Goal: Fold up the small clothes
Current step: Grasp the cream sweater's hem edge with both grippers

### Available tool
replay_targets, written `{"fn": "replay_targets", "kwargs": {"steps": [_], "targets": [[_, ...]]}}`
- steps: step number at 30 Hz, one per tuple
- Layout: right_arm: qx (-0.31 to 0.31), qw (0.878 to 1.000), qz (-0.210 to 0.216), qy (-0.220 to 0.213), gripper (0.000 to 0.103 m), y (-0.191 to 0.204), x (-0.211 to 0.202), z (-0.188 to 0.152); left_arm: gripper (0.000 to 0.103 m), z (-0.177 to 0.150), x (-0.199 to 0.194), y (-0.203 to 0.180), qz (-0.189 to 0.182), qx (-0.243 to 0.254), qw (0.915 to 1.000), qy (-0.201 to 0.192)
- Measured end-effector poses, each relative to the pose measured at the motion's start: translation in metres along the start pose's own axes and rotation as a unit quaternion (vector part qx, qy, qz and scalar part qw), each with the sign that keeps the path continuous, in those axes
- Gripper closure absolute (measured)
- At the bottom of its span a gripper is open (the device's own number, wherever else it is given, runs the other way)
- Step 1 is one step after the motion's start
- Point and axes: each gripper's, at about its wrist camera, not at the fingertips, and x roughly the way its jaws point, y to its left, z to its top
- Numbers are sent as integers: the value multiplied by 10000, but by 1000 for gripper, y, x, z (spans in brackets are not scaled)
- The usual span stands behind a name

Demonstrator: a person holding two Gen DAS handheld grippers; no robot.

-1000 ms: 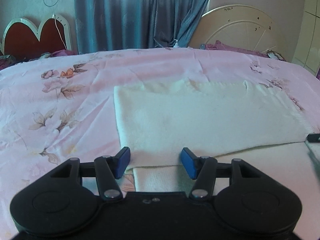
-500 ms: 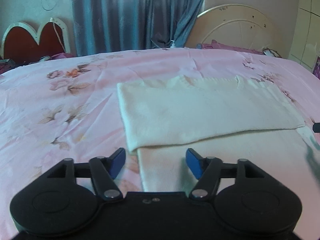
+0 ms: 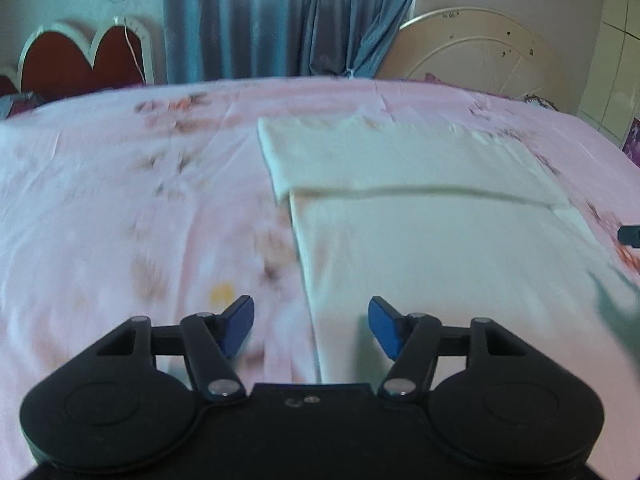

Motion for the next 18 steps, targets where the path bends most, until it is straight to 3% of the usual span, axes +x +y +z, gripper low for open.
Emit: {"fn": "replay_targets", "kwargs": {"steps": [4,5,12,15,18], "targets": [[63,9996,214,196,44,-18,-34,-38,52,-35,-28,-3,-147,-104,9997,156],[99,9994,213,249,44,-22,-41,-49,58,-43,-35,-4,-244,-158,9994,198],[564,9971,349,374,45,-43,-91,-110,62,-88,-78,-7,-659,-746,9944,356],[840,9940,493,490,55,-51,-104,-132,65,-104,-91,-7,-739,-927,9921,405],[1097,9906,649,502,56,-58,-115,-148,67,-120,-104,-5,-826,-1089,9896,445]]}}
